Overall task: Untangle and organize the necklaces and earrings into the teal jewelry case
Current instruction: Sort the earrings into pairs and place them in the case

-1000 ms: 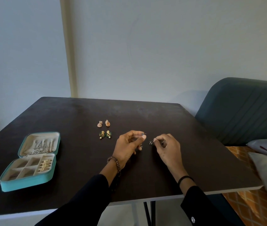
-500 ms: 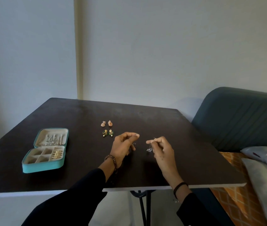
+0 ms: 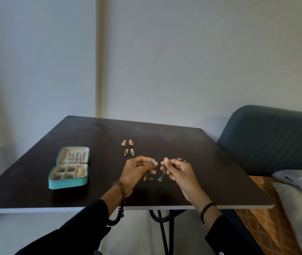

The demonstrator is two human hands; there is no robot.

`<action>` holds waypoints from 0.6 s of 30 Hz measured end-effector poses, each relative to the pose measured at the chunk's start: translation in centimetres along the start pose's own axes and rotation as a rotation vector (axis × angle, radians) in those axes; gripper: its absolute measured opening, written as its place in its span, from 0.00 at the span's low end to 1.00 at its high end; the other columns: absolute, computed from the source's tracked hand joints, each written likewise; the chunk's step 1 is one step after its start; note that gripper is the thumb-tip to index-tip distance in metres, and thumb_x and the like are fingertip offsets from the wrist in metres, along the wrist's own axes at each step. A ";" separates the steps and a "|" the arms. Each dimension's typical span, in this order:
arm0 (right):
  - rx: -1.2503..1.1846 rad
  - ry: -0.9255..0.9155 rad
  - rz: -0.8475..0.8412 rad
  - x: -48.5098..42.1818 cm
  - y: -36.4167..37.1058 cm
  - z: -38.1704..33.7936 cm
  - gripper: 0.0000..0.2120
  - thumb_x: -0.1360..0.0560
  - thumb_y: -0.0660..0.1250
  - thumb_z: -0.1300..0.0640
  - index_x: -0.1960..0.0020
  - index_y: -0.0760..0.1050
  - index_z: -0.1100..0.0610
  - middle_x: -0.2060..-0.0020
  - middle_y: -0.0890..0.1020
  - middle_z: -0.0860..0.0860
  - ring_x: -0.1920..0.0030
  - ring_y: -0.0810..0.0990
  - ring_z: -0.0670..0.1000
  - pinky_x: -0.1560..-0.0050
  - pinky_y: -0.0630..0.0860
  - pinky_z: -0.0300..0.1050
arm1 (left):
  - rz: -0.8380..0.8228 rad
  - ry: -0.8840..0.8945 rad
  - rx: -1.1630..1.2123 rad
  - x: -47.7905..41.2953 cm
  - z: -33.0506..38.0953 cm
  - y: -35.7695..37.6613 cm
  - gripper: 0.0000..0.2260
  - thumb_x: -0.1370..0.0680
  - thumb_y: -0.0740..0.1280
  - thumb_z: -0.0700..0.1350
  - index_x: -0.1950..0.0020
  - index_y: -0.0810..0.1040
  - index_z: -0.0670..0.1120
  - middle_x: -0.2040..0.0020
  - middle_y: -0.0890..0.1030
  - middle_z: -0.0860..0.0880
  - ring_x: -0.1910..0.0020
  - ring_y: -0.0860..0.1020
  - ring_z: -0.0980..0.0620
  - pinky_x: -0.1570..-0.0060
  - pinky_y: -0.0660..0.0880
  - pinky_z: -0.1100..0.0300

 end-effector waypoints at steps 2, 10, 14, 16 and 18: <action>0.071 0.001 -0.014 0.3 0.4 -0.3 0.14 0.20 0.67 0.45 0.51 0.85 0.54 0.64 0.84 0.45 0.60 0.80 0.42 0.57 0.76 0.39 | -0.004 0.009 -0.025 0.3 0.3 -0.4 0.11 0.26 0.75 0.40 0.47 0.81 0.38 0.58 0.86 0.44 0.63 0.83 0.53 0.73 0.72 0.65; 0.066 0.009 0.005 0.6 2.0 -1.8 0.14 0.22 0.70 0.43 0.52 0.84 0.54 0.58 0.87 0.46 0.61 0.78 0.41 0.60 0.72 0.37 | -0.035 0.024 -0.085 1.7 1.2 -2.1 0.11 0.26 0.74 0.40 0.47 0.79 0.37 0.56 0.85 0.42 0.61 0.84 0.51 0.70 0.75 0.64; 0.006 0.051 -0.008 0.7 2.8 -2.3 0.15 0.24 0.72 0.44 0.52 0.85 0.55 0.58 0.88 0.50 0.61 0.76 0.44 0.63 0.71 0.38 | -0.068 0.041 -0.092 2.2 1.6 -2.3 0.10 0.24 0.72 0.41 0.44 0.79 0.40 0.54 0.86 0.43 0.60 0.84 0.52 0.68 0.77 0.64; -0.020 0.062 -0.033 0.8 3.0 -2.5 0.12 0.24 0.73 0.46 0.49 0.86 0.54 0.56 0.88 0.50 0.58 0.79 0.44 0.58 0.73 0.40 | -0.066 0.062 -0.105 2.3 1.9 -2.4 0.08 0.22 0.70 0.40 0.44 0.80 0.42 0.54 0.86 0.45 0.59 0.84 0.53 0.67 0.77 0.65; -0.051 0.074 -0.061 0.9 3.2 -2.6 0.11 0.24 0.73 0.50 0.45 0.85 0.54 0.53 0.88 0.50 0.52 0.81 0.46 0.53 0.73 0.43 | -0.050 0.069 -0.106 2.5 2.1 -2.7 0.07 0.22 0.69 0.41 0.44 0.81 0.42 0.54 0.86 0.46 0.60 0.84 0.53 0.68 0.76 0.65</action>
Point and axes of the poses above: each hand's wrist, its own x-axis away from the middle knuckle, its own y-axis out of the palm, z = x × y, the point moved 3 cm from there along -x, towards the middle knuckle
